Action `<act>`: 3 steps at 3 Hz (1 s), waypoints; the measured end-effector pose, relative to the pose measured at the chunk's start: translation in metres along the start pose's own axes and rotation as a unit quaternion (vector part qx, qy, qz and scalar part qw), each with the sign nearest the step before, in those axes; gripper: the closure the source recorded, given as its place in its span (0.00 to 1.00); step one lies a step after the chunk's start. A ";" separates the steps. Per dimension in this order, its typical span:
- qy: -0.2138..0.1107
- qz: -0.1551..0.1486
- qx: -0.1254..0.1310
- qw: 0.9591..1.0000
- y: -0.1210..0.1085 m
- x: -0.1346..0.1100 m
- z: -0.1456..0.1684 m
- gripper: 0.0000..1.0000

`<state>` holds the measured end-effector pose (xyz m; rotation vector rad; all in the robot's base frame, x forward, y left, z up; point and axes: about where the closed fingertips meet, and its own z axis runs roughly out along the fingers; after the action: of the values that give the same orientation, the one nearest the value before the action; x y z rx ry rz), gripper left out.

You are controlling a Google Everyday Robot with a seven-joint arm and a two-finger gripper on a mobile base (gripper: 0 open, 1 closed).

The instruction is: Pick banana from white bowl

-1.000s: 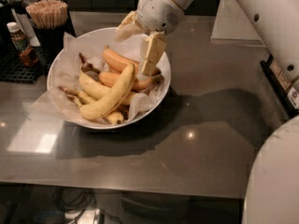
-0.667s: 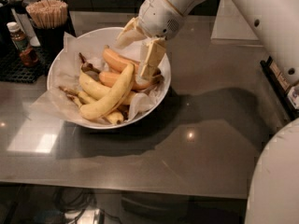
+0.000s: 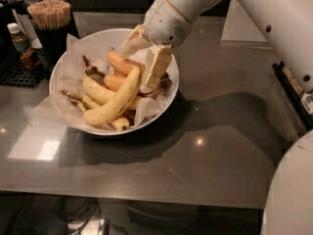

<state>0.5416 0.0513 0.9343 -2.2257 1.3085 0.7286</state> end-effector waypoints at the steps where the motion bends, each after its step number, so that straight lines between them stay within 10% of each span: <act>1: 0.001 -0.006 -0.004 1.000 0.001 -0.004 0.001 0.45; 3: -0.005 -0.005 -0.005 1.000 0.010 -0.003 0.004 0.91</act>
Offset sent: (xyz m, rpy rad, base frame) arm -0.0193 -0.0088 0.0022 -0.0218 0.0132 0.0370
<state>0.5312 0.0512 0.9317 -2.2323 1.2915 0.7424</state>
